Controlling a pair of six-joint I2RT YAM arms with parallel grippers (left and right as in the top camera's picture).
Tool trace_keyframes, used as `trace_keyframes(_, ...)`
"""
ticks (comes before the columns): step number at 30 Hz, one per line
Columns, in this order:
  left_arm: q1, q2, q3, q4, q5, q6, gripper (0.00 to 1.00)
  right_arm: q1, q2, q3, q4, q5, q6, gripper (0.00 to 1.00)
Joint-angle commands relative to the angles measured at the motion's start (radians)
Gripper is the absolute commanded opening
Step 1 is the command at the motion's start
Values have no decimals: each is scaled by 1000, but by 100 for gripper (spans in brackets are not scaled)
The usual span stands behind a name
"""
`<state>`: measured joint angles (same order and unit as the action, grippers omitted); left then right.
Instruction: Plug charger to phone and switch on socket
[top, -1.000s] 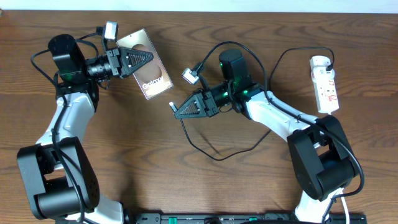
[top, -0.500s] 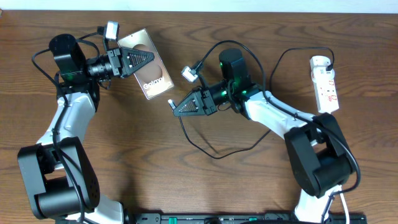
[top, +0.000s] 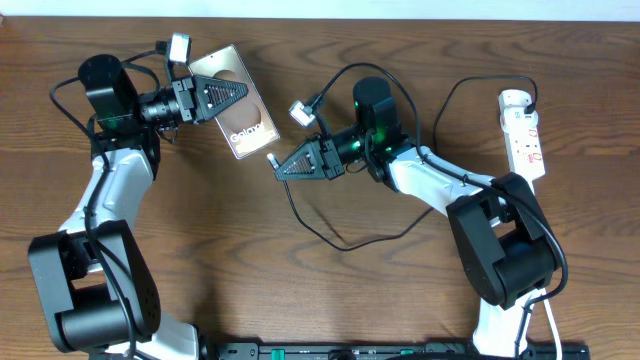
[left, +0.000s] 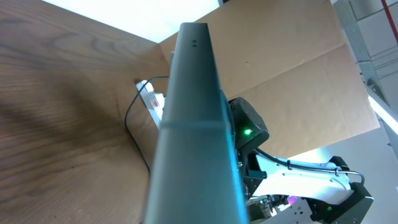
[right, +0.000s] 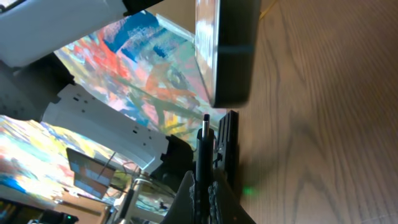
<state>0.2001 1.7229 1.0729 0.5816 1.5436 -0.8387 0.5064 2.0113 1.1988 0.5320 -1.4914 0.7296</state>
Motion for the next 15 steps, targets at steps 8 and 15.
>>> trace_keyframes(8, -19, 0, 10, 11, -14, -1, 7, 18, 5, 12, 11, 20, 44, 1)
trace_keyframes(15, -29, 0, 10, 11, -34, -1, 7, 19, 5, 13, 57, 24, 80, 1)
